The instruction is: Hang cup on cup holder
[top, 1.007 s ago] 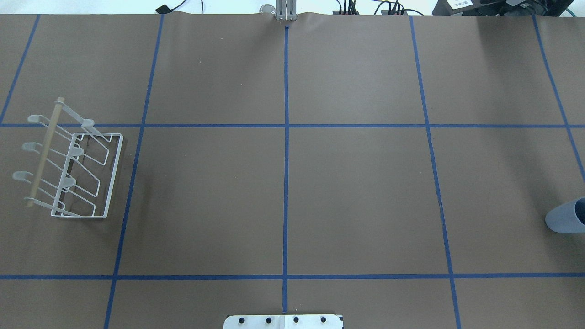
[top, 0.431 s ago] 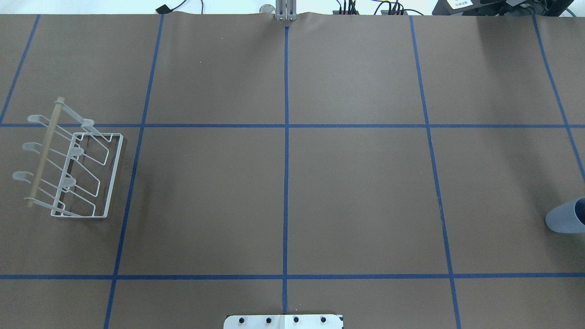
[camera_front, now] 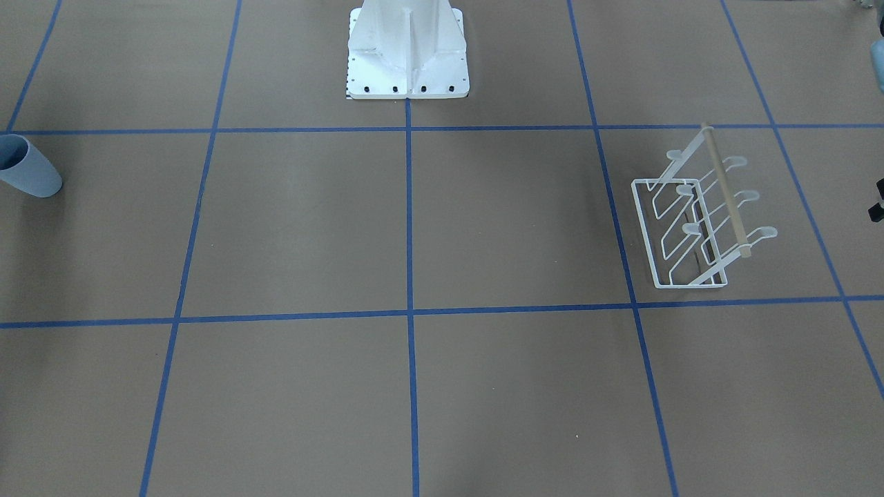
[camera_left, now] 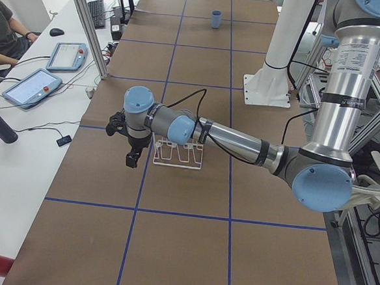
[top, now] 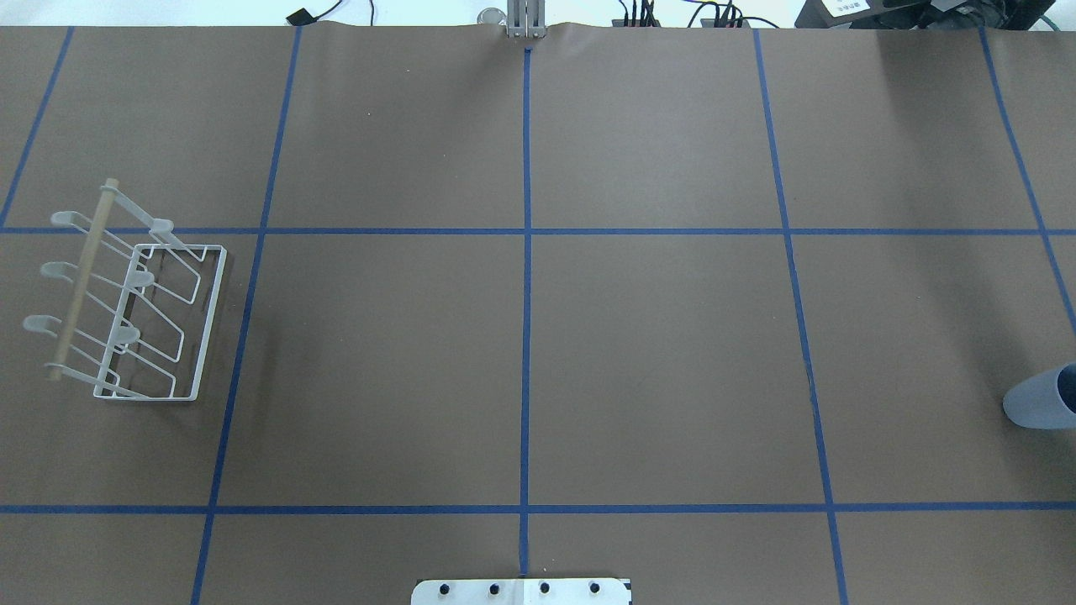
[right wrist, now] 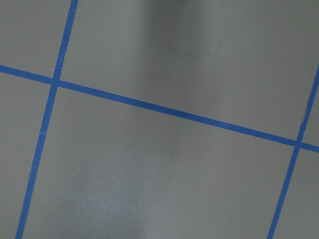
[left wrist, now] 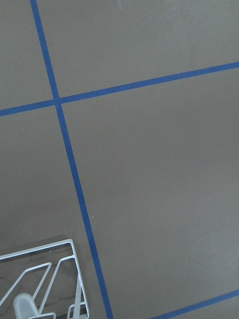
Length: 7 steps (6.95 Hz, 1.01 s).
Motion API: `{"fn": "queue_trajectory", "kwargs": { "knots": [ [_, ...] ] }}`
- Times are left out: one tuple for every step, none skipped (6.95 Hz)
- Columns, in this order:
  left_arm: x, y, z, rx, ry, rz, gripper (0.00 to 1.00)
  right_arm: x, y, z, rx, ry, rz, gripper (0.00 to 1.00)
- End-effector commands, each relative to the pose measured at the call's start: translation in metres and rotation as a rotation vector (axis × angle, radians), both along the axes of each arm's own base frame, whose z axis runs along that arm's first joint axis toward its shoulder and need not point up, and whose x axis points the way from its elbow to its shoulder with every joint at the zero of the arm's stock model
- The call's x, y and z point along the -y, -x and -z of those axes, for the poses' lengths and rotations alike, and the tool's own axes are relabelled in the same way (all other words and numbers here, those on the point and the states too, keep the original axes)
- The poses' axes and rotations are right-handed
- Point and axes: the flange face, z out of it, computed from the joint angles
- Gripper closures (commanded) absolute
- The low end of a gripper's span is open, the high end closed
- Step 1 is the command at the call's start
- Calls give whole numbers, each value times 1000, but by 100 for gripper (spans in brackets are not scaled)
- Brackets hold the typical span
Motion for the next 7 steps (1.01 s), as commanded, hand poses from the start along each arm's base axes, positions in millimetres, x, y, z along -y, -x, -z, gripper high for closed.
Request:
{"fn": "queue_trajectory", "kwargs": {
  "knots": [
    [-5, 1, -2, 2, 11, 5, 3, 0, 0, -2, 3, 8, -2, 0],
    [-9, 2, -9, 2, 23, 3, 2, 0, 1, -2, -3, 7, -1, 0],
    [-10, 2, -11, 1, 26, 4, 2, -1, 2, -6, -2, 15, 0, 0],
    [-10, 2, -11, 1, 26, 4, 2, 2, 4, -5, 12, 24, 0, 0],
    [-11, 2, -13, 1, 27, 4, 2, 14, 16, 11, 34, 9, 14, 0],
    [-11, 3, -10, -1, 21, 5, 2, 18, 23, 10, 32, 23, 14, 0],
    [-11, 3, -10, -1, 20, 4, 2, 17, 23, 8, 20, 15, 15, 0]
  ]
}}
